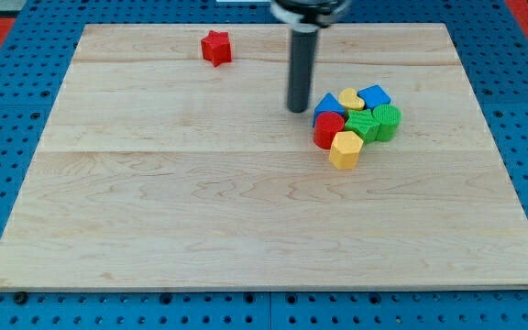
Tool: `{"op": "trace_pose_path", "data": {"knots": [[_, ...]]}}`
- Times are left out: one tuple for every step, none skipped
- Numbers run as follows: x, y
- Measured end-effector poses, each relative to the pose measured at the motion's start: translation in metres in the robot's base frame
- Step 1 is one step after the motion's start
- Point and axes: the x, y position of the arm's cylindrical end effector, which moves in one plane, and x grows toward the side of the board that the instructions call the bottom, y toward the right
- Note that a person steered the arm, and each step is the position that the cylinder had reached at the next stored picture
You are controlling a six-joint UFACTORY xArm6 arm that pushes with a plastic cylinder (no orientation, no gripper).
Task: Push the red star into group of blocks
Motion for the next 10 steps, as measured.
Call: {"op": "trace_pose_path", "data": {"knots": [[-0.023,-0.043],[-0.049,-0.101],[-0.082,-0.153],[-0.136,-0.134],[-0.142,-0.098],[-0.139,-0.053],[-0.110,-0.031],[-0.076,-0.026],[-0.041,-0.026],[-0.036,-0.044]]}}
